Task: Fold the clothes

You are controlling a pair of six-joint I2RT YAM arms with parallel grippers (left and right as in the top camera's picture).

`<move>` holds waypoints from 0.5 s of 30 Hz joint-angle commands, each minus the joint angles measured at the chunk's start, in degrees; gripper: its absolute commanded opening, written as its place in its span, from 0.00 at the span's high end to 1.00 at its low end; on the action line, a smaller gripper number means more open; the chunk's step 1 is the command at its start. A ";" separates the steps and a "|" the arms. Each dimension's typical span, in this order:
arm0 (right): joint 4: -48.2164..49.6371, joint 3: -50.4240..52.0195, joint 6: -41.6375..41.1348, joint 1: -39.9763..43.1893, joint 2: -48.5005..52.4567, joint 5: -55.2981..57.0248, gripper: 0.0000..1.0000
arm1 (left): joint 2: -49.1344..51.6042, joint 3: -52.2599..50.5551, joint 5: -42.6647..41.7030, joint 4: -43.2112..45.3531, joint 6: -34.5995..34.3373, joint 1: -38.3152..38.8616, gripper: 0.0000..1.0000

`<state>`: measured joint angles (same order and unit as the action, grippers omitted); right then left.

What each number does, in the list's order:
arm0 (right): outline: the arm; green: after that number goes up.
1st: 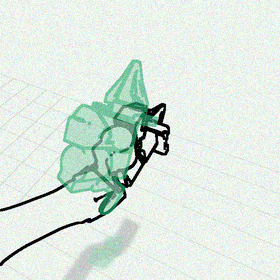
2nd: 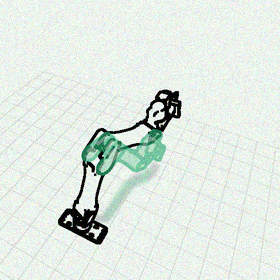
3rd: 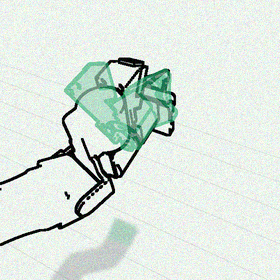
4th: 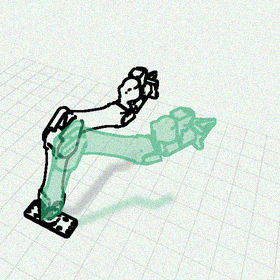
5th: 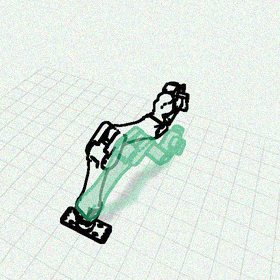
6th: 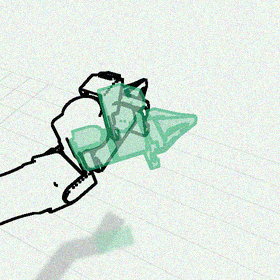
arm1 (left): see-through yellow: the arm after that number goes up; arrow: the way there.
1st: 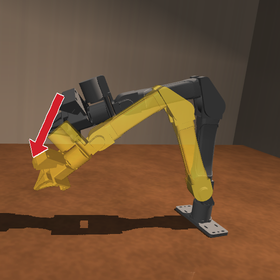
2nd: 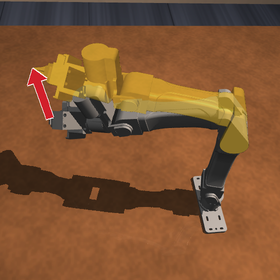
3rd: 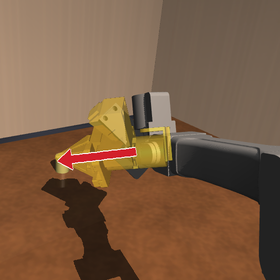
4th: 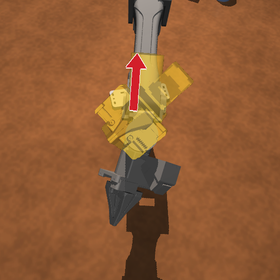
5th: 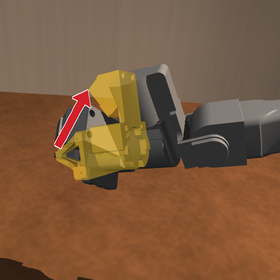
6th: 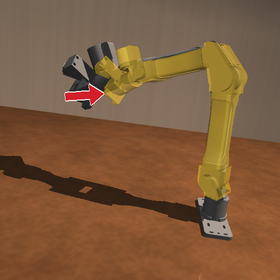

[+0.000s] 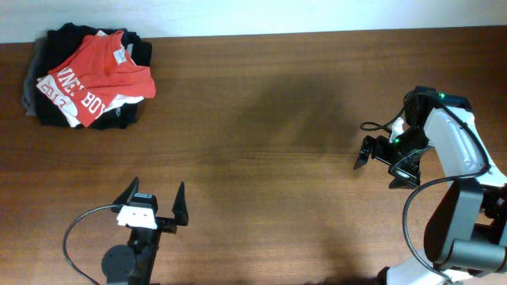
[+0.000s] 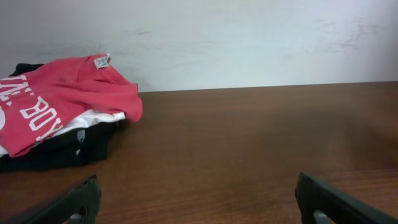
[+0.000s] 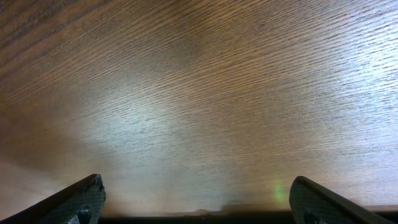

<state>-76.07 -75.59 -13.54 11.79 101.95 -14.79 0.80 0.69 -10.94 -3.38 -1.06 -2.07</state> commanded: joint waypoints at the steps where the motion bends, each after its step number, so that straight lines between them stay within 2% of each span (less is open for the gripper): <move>1: 0.02 -0.50 -0.07 -0.31 -2.12 0.48 0.02 | -0.46 -0.15 0.42 -0.33 0.70 -0.35 0.01; 7: 0.94 -0.48 -0.07 -2.84 -13.75 0.48 0.02 | -0.46 -0.15 0.44 -0.33 0.70 -0.35 0.01; 12: 1.31 -0.48 -0.02 -7.50 -28.76 0.55 0.01 | -0.46 -0.15 0.44 -0.33 0.72 -0.35 0.01; 15: 1.77 -0.33 0.83 -9.99 -36.50 5.53 0.02 | -0.46 -0.15 0.44 -0.33 0.70 -0.35 0.01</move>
<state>-74.52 -75.61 -13.43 4.23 72.60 -14.15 0.80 0.69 -10.92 -3.40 -1.06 -2.07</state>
